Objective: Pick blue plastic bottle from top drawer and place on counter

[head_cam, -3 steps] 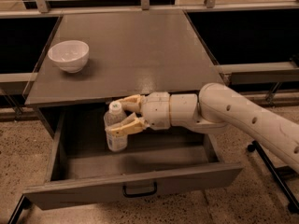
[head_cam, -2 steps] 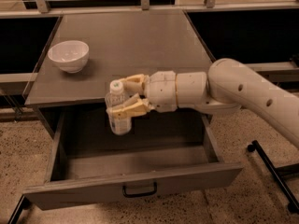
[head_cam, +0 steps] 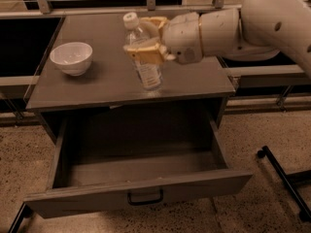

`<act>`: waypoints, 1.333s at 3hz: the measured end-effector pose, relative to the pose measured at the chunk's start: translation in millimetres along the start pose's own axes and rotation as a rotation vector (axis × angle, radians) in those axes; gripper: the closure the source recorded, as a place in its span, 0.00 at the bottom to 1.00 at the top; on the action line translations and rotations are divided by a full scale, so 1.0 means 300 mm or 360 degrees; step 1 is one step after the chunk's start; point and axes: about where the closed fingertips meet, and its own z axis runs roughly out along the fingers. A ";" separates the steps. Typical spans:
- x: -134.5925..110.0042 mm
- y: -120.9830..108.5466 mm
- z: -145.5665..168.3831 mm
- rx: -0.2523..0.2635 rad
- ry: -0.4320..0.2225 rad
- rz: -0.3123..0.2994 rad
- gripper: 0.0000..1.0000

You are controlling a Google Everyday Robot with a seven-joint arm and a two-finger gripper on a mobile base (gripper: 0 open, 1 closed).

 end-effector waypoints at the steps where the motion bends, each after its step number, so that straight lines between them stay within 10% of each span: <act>1: -0.070 -0.142 -0.114 0.0123 0.0012 0.0077 1.00; 4: 0.038 -0.425 -0.234 0.0576 -0.0378 0.0284 1.00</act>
Offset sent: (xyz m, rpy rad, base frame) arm 0.0882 -0.1026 0.0625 0.3241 0.0232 -0.2414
